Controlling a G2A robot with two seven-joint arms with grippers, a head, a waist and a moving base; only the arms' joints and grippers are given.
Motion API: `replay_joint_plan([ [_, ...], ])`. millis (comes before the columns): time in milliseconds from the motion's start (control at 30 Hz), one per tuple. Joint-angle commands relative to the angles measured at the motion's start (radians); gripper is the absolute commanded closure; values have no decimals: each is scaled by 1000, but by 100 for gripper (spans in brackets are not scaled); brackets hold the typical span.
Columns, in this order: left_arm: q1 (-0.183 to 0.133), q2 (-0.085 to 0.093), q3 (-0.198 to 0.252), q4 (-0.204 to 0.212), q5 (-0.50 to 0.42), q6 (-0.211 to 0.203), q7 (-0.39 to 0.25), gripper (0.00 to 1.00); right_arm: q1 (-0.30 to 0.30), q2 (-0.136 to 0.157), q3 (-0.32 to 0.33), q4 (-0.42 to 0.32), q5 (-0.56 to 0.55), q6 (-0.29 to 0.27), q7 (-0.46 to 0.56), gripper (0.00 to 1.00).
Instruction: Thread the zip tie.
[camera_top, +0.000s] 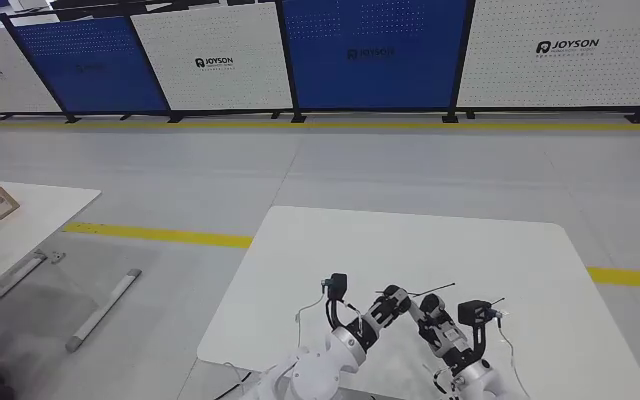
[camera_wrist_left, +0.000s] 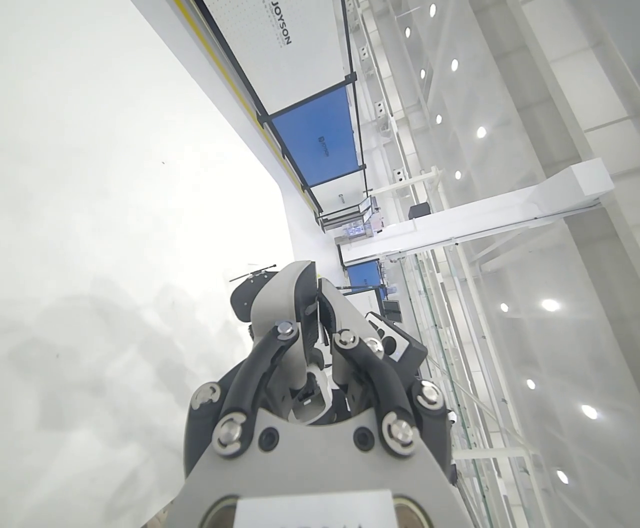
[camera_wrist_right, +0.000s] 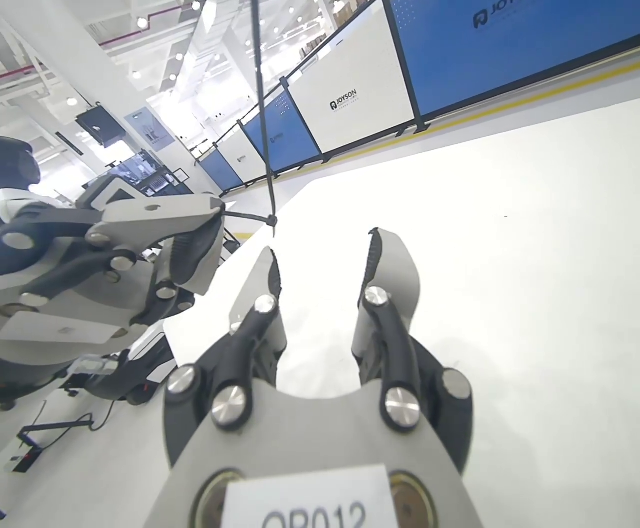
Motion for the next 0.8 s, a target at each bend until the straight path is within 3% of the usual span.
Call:
replay_joint_plan([
  [0, 1, 0, 0, 0, 2, -2, -1, 100, 1, 0, 1, -1, 0, -4, 7, 60],
  [433, -4, -3, 17, 12, 28, 1, -14, 100, 1, -4, 4, -6, 6, -15, 6, 67],
  [767, -7, -5, 24, 17, 37, 4, -18, 100, 2, -6, 7, -7, 0, -17, 2, 80],
])
